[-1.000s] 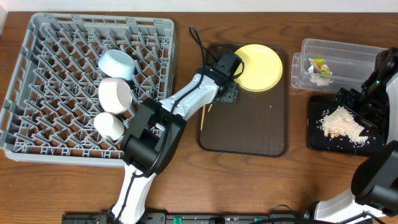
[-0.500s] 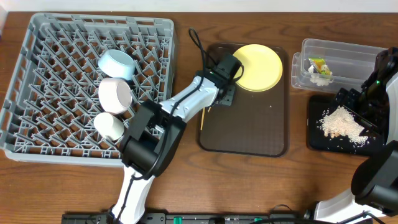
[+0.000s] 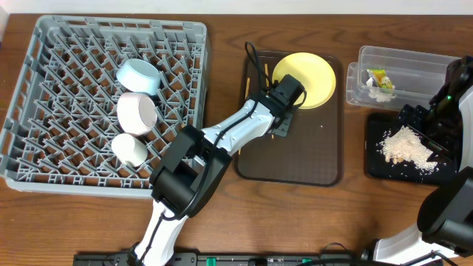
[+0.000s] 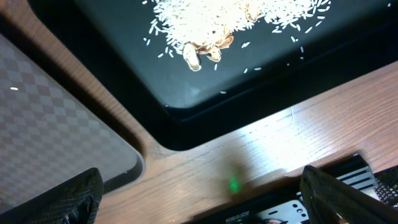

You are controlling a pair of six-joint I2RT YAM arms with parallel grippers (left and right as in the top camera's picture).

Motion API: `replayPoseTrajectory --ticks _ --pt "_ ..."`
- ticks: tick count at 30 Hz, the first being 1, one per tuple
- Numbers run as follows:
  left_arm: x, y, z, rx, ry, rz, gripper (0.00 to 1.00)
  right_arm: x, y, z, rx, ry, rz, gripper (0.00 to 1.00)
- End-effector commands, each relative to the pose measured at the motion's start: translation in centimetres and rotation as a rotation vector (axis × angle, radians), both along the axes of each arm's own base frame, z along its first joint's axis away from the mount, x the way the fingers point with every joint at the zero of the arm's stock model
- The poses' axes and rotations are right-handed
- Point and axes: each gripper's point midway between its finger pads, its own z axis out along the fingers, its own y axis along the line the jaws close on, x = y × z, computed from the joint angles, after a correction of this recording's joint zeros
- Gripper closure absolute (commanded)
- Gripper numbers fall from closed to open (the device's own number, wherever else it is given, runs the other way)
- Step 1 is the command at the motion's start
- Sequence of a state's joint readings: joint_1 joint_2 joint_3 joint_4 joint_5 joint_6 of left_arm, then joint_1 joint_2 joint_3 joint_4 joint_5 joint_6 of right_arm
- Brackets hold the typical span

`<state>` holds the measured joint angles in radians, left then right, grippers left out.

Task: Sort waste into correct bins and load items into the dishwasher
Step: 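Close the left gripper on one wooden chopstick, then lift the chopstick with the left gripper and carry it to the rack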

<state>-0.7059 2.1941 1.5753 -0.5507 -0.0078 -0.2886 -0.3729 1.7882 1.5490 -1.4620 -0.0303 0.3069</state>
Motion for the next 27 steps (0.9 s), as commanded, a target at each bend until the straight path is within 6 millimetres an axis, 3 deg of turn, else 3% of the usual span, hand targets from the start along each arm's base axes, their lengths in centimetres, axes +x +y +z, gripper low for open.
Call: replayPoseTrajectory --ticks 1,8,20,27 --pt "-3.1 1.3 -4.3 0.057 0.130 -0.012 0.78 0.0 0.1 0.7 -0.005 -0.023 -0.007 0.01" --pt "-3.4 1.6 -4.4 0.067 0.141 -0.011 0.94 0.0 0.1 0.7 -0.005 -0.023 -0.007 0.01" --pt "-3.8 3.1 -4.2 0.097 0.180 0.010 0.94 -0.1 0.1 0.7 -0.004 -0.020 -0.007 0.01" --pt "-2.0 4.6 -2.2 0.063 0.156 0.085 0.94 -0.1 0.1 0.7 -0.004 -0.020 -0.007 0.01"
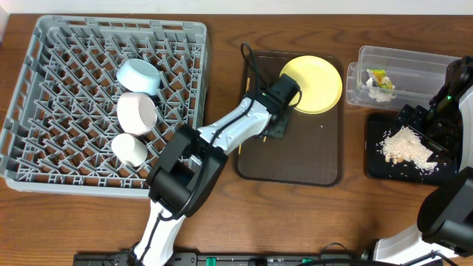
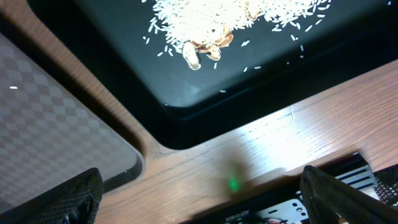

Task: Sort waste into correct bins and load items into the dishwasher
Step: 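Lift the chopstick with the left gripper and carry it to the rack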

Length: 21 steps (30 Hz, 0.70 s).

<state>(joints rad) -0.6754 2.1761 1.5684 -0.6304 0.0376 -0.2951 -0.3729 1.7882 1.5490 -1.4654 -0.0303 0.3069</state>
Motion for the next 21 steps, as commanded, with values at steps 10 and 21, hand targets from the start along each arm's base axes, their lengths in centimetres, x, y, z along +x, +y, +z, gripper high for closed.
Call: replayPoseTrajectory --ticks 10,21 --pt "-0.2 5.9 1.8 0.041 0.071 0.164 0.94 -0.1 0.1 0.7 -0.005 -0.021 -0.007 0.01" --pt "-0.3 6.4 9.4 -0.036 -0.039 0.149 0.94 -0.1 0.1 0.7 -0.005 -0.021 -0.007 0.01"
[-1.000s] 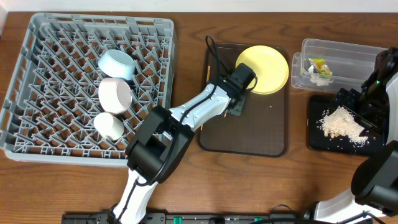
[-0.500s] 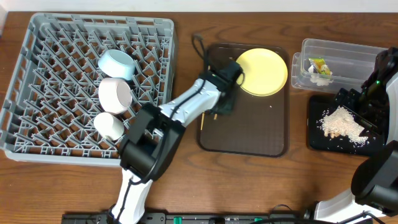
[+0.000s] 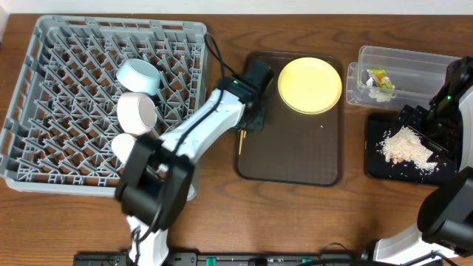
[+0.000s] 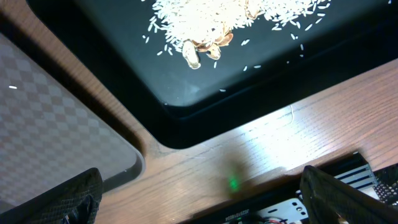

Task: Sort waste into correct bins and load items into the dishwasher
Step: 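Lift the chopstick with the left gripper and carry it to the rack, then drop the chopstick into the rack by opening the left gripper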

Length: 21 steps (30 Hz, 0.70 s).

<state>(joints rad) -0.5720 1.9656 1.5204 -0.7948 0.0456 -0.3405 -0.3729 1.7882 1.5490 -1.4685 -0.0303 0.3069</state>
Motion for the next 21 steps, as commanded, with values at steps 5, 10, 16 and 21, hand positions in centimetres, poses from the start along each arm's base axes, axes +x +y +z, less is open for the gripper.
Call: replayPoseTrajectory --ticks 5,10,16,21 --pt "0.3 4.1 5.6 0.007 -0.083 0.075 0.94 0.0 0.1 0.7 -0.006 -0.024 -0.007 0.01" --pt "0.6 8.3 6.8 0.039 -0.073 0.140 0.94 0.0 0.0 0.7 -0.006 -0.025 -0.007 0.01" --pt "0.5 12.0 6.3 0.087 -0.024 0.142 0.94 0.0 0.0 0.7 -0.006 -0.026 -0.007 0.01" --pt "0.4 14.1 5.9 0.105 0.010 0.191 0.94 0.0 0.0 0.7 -0.006 -0.026 -0.007 0.01"
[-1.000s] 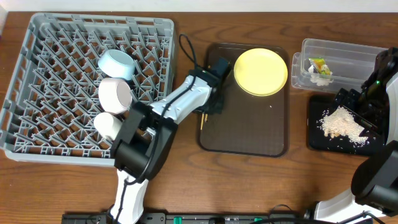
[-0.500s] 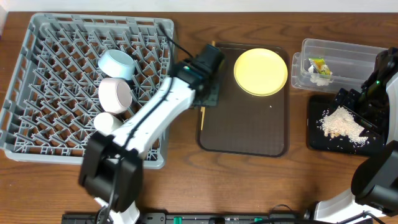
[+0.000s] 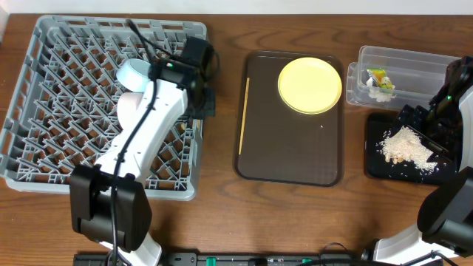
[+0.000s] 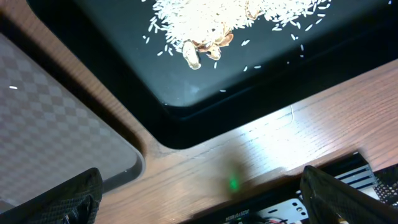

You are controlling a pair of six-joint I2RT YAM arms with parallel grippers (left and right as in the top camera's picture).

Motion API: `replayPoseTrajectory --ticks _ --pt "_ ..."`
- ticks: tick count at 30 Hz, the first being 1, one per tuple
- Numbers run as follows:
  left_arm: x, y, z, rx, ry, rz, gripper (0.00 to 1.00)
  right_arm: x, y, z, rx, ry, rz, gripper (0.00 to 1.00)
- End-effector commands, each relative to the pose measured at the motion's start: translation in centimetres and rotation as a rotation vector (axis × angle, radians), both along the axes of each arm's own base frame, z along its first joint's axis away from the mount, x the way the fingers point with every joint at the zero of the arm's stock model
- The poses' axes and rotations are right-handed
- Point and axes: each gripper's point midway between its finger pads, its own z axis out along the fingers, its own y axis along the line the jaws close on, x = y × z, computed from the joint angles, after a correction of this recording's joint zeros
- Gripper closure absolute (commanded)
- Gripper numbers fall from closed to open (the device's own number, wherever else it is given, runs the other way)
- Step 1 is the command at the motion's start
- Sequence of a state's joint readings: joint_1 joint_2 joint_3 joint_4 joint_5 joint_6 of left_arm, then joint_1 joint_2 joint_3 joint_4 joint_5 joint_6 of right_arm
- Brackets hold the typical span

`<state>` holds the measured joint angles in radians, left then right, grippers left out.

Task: Sort waste into correct bins and load items into the dishwasher
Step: 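Drop the chopstick into the rack by opening the left gripper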

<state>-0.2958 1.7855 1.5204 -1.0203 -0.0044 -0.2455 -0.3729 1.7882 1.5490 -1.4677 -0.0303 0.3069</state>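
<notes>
A yellow plate (image 3: 310, 84) lies at the back of the brown tray (image 3: 295, 159). Along the tray's left edge rests a thin yellow chopstick (image 3: 242, 114). My left gripper (image 3: 203, 100) hangs over the right edge of the grey dish rack (image 3: 44, 96); from above its jaws are not readable. The rack holds a blue bowl (image 3: 134, 72) and a white cup (image 3: 131, 109). My right gripper (image 4: 211, 199) stands open over the table's front edge, beside the black tray (image 4: 112, 68) of rice (image 4: 230, 18), with nothing between its fingers (image 4: 78, 193).
A clear bin (image 3: 403, 74) with scraps of waste sits at the back right. The black tray with the rice pile (image 3: 405, 146) lies in front of it, under my right arm (image 3: 447, 111). The left arm's links cross the rack's middle.
My left gripper has moved from the brown tray's left edge to over the rack's right edge. The chopstick now shows in full on the tray. The right arm has not moved.
My left gripper was low on the brown tray next to the plate. Then the plate lay a little further right with the gripper still beside it. Later the gripper stood at the tray's left edge by the chopstick, and now it is over the rack.
</notes>
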Motion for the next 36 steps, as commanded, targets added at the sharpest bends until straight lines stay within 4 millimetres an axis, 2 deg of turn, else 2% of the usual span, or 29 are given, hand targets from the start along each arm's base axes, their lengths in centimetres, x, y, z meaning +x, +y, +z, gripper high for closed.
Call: replayPoseTrajectory --ticks 1,7,16,23,25,26,27,29,33,36 --pt "0.1 1.4 0.1 0.021 0.000 0.005 0.94 0.0 0.0 0.7 -0.006 -0.025 -0.007 0.01" --pt "-0.2 3.3 -0.8 0.062 0.023 0.043 0.94 0.0 0.0 0.7 -0.006 -0.025 -0.007 0.01" --pt "-0.6 3.4 -3.3 0.076 0.043 -0.007 0.94 -0.1 0.1 0.7 -0.005 -0.022 -0.007 0.01" --pt "-1.3 3.6 -4.5 0.086 0.067 -0.035 0.94 -0.1 0.1 0.7 -0.005 -0.022 -0.008 0.01" --pt "-1.4 3.6 -4.5 0.087 0.068 -0.035 0.87 -0.1 0.1 0.7 -0.005 -0.022 -0.008 0.01" --pt "-1.4 3.6 -4.5 0.086 0.068 -0.035 0.71 -0.1 0.1 0.7 -0.005 -0.022 -0.008 0.01" --pt "-1.3 3.6 -4.5 0.086 0.066 -0.035 0.61 -0.1 0.1 0.7 -0.005 -0.022 -0.008 0.01" --pt "-1.3 3.6 -4.5 0.086 0.064 -0.035 0.51 -0.1 0.1 0.7 -0.005 -0.022 -0.008 0.01" --pt "-0.8 3.5 -3.8 0.080 0.041 -0.034 0.47 -0.1 0.1 0.7 -0.005 -0.022 -0.008 0.01" --pt "0.1 3.0 -2.1 0.067 -0.016 -0.038 0.47 -0.1 0.1 0.7 -0.005 -0.022 -0.008 0.01"
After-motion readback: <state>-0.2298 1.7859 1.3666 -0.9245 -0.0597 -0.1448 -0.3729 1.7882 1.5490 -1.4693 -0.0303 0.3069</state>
